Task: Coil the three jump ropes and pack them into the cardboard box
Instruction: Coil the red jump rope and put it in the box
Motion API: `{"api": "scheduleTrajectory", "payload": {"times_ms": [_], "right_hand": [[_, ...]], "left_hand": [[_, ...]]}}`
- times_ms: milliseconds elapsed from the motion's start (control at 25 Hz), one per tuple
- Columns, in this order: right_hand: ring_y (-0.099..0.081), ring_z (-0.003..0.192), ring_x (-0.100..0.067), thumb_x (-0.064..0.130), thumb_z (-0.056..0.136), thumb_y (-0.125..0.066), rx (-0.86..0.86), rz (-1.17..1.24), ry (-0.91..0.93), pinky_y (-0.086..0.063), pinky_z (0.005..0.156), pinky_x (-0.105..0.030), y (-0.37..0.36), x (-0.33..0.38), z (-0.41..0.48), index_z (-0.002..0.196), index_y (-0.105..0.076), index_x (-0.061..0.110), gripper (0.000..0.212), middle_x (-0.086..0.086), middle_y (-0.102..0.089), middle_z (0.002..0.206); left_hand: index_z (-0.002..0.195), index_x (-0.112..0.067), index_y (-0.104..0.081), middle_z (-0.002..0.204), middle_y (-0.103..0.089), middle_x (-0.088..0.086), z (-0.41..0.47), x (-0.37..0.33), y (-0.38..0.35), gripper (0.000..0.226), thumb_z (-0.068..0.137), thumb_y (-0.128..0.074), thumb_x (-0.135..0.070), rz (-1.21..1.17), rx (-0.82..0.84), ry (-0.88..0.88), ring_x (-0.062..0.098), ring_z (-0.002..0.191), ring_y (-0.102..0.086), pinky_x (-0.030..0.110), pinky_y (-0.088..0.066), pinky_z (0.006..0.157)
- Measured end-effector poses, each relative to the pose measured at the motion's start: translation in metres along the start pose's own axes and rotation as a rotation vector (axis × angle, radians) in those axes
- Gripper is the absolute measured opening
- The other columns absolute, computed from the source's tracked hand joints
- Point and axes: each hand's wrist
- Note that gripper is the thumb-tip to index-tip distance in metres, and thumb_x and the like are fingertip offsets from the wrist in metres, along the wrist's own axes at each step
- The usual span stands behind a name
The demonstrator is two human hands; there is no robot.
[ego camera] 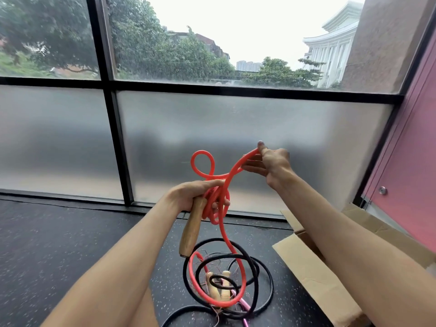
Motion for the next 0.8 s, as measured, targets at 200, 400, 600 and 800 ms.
{"api": "scheduleTrajectory", "payload": {"times_ms": [200,400,600,800], "right_hand": [[-0.069,0.056,-0.036,0.030,0.108,-0.034,-0.001,0.095,-0.100,-0.062,0.057,-0.045,0.021,-0.029,0.004,0.089,-0.055,-0.005,0.045,-0.023,-0.066,0.068],[-0.068,0.084,-0.024,0.006,0.100,-0.047,0.488,-0.751,-0.192,-0.062,0.075,-0.040,0.040,-0.107,-0.010,0.120,-0.059,-0.001,0.024,-0.015,-0.068,0.098],[-0.067,0.097,-0.024,0.019,0.100,-0.056,0.506,-1.091,-0.016,-0.057,0.090,-0.040,0.034,-0.165,-0.011,0.113,-0.060,0.013,0.016,-0.008,-0.066,0.108],[-0.072,0.066,-0.024,0.031,0.101,-0.054,0.319,-0.983,0.159,-0.061,0.066,-0.046,0.033,-0.149,-0.008,0.086,-0.058,0.015,0.022,-0.009,-0.069,0.079]], "left_hand": [[0.086,-0.007,-0.065,0.082,-0.065,0.012,-0.002,-0.011,-0.015,0.037,0.089,-0.068,-0.044,0.005,-0.033,-0.121,0.015,0.049,-0.053,0.029,-0.049,0.051],[0.085,-0.012,-0.061,0.080,-0.064,0.012,-0.002,-0.029,-0.016,0.033,0.095,-0.064,-0.043,-0.233,-0.081,-0.262,0.016,0.047,-0.055,0.030,-0.050,0.052],[0.079,-0.015,-0.057,0.074,-0.065,0.009,-0.004,-0.035,-0.016,0.031,0.093,-0.065,-0.042,-0.484,-0.220,-0.301,0.015,0.045,-0.054,0.030,-0.050,0.058],[0.075,-0.021,-0.058,0.066,-0.070,0.008,-0.008,-0.037,0.008,0.027,0.089,-0.070,-0.041,-0.678,-0.586,-0.315,0.015,0.038,-0.054,0.023,-0.047,0.052]]}}
Point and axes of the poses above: each hand's wrist, its own z-axis towards the middle knuckle, its own y-axis out of the back of the hand, x = y × z
